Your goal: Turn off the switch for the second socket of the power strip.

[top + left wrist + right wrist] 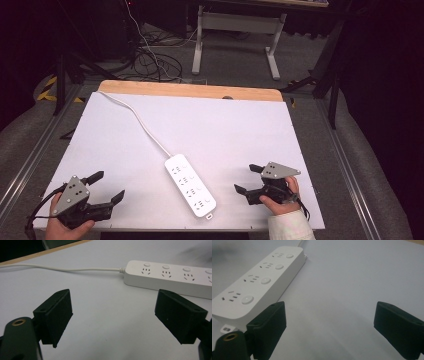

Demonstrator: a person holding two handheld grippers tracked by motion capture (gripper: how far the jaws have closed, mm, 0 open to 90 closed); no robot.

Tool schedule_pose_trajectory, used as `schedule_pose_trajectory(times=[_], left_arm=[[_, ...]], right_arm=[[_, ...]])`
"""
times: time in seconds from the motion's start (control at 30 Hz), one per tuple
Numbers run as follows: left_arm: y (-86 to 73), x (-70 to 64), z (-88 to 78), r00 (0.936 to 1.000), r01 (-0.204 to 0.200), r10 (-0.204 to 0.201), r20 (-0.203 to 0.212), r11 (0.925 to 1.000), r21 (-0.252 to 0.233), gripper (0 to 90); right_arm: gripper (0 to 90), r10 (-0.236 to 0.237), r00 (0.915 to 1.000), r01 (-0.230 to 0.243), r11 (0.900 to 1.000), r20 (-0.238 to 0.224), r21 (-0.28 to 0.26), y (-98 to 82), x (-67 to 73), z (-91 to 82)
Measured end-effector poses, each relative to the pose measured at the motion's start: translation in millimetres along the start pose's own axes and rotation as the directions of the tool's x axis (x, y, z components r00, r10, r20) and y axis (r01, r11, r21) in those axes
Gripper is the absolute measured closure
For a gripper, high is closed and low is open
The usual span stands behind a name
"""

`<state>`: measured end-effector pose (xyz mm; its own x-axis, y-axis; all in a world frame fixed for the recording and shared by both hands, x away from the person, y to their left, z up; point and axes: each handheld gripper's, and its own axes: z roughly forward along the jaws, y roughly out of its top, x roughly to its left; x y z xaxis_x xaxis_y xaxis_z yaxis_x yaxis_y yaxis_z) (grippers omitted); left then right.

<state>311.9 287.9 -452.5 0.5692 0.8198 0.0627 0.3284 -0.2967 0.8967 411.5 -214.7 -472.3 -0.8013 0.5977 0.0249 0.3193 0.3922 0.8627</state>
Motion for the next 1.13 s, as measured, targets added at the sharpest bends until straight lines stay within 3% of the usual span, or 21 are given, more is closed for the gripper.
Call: schedule_pose_trajectory(times=[0.43,0.63,0.77,0.9,1.13], left_arm=[[-1.8,1.4,3.2,0.9999,0.004,-0.004,-0.012,1.0000,0.000,14.9],[-1.8,2.1,2.6,0.9998,0.017,-0.017,-0.005,0.9999,-0.001,14.8],[-1.5,0.7,2.6,0.9999,-0.007,0.007,-0.010,1.0000,0.002,14.7],[-0.7,-0.9,1.0,0.9997,-0.023,0.023,-0.007,0.9997,-0.005,14.6],[-0.8,-0.7,1.9,0.9999,-0.012,0.012,-0.007,0.9999,-0.005,14.6]], right_arm=[[10.2,0.043,0.9986,-0.043,0.999,0.031,-0.004,-18.3,0.5,-6.0],[10.2,0.015,0.9987,-0.014,1.000,0.049,-0.013,-14.9,1.0,-7.5],[10.2,0.006,0.9983,-0.005,1.000,0.059,-0.018,-14.5,1.1,-8.7],[10.4,0.003,0.9989,-0.003,1.000,0.047,-0.012,-14.5,1.8,-7.7],[10.4,-0.002,0.9990,0.003,1.000,0.044,-0.017,-14.4,2.9,-8.2]])
